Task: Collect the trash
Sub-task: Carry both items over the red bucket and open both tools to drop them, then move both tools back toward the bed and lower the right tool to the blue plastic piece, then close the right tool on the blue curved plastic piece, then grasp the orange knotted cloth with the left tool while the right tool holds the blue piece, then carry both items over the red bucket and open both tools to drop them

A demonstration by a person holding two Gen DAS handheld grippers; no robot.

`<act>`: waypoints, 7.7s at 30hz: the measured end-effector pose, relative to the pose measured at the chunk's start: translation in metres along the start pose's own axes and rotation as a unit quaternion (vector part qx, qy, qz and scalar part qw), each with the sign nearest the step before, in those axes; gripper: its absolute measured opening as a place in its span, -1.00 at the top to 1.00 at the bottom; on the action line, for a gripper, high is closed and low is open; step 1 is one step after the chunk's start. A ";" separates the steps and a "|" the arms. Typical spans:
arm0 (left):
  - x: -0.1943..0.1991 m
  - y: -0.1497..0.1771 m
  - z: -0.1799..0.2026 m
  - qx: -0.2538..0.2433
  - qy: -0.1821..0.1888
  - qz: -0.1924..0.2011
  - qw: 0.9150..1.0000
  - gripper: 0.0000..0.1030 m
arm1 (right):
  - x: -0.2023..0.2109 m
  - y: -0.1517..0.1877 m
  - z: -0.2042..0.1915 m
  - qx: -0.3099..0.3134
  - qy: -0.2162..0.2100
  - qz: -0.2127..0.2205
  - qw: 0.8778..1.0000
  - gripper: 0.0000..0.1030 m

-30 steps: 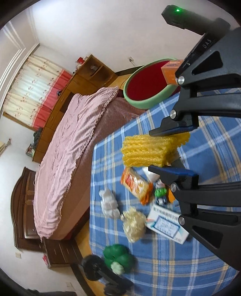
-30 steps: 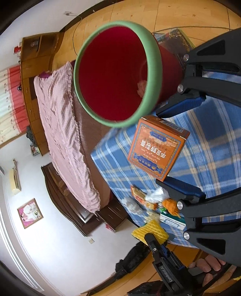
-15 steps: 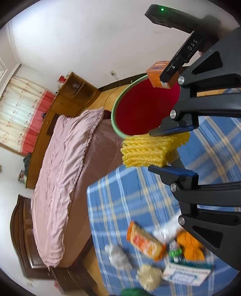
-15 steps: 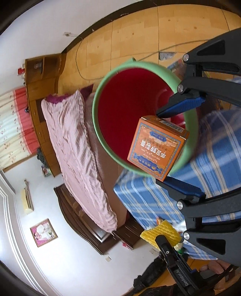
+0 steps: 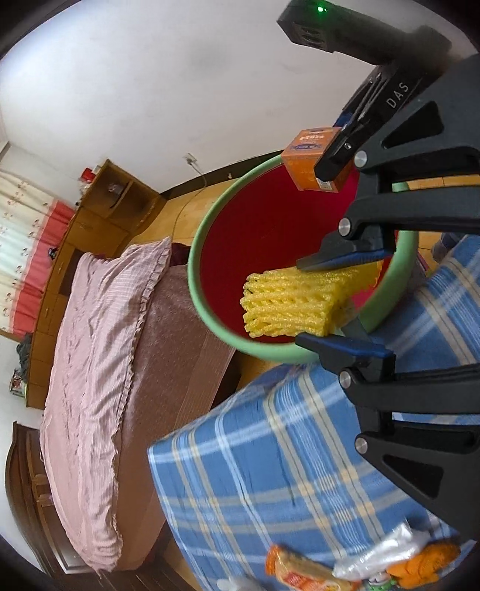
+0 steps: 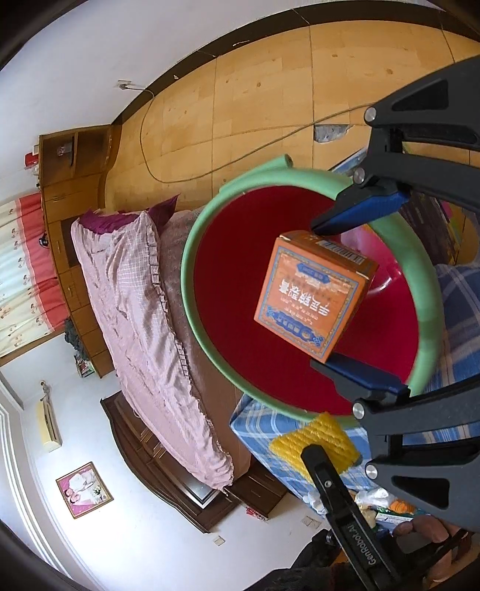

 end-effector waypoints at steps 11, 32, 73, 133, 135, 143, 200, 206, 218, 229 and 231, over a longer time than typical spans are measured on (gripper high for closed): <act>-0.019 -0.006 0.008 0.009 -0.009 -0.021 1.000 0.00 | -0.009 -0.009 0.005 0.011 0.005 -0.013 1.000 -0.34; 0.032 0.013 -0.008 0.023 -0.036 0.013 0.999 -0.16 | 0.021 0.005 -0.001 -0.001 -0.013 0.014 1.000 -0.39; 0.150 0.120 -0.150 0.167 -0.188 0.030 0.968 -0.16 | -0.035 0.095 -0.150 0.229 -0.072 -0.088 0.967 0.10; 0.134 0.127 -0.122 0.135 -0.146 0.042 0.979 0.48 | -0.011 0.104 -0.123 0.123 -0.097 -0.104 0.982 0.61; 0.137 0.125 -0.116 0.131 -0.140 0.045 0.980 0.48 | -0.005 0.103 -0.122 0.120 -0.100 -0.099 0.983 0.61; 0.145 0.118 -0.102 0.119 -0.130 0.057 0.983 0.48 | 0.015 0.098 -0.116 0.106 -0.112 -0.083 0.985 0.61; 0.028 0.027 0.018 0.000 -0.023 0.005 1.000 0.48 | 0.041 0.004 0.006 -0.017 -0.057 0.009 0.998 0.61; 0.008 0.027 0.027 -0.011 -0.012 -0.011 1.000 0.48 | 0.032 0.002 0.021 -0.029 -0.041 0.004 0.999 0.61; -0.014 0.028 0.029 -0.017 -0.012 -0.022 1.000 0.28 | 0.012 0.003 0.027 -0.025 -0.029 -0.009 0.999 0.59; -0.009 0.030 0.021 -0.005 -0.019 -0.024 1.000 0.08 | 0.014 0.004 0.026 -0.026 -0.030 -0.003 0.999 0.44; -0.006 0.032 0.019 -0.001 -0.022 -0.024 0.999 0.08 | 0.016 0.005 0.024 -0.027 -0.037 -0.003 0.999 0.31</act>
Point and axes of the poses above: each gripper's, at about its wrist camera, not at the fingertips, and x roughly against the way its jaws point, z to its right, y to its underside, the point moved 3 cm from there along -x, roughly the way its jaws point, and after that the axes turned 9 degrees about -x, right-handed, at the moved point
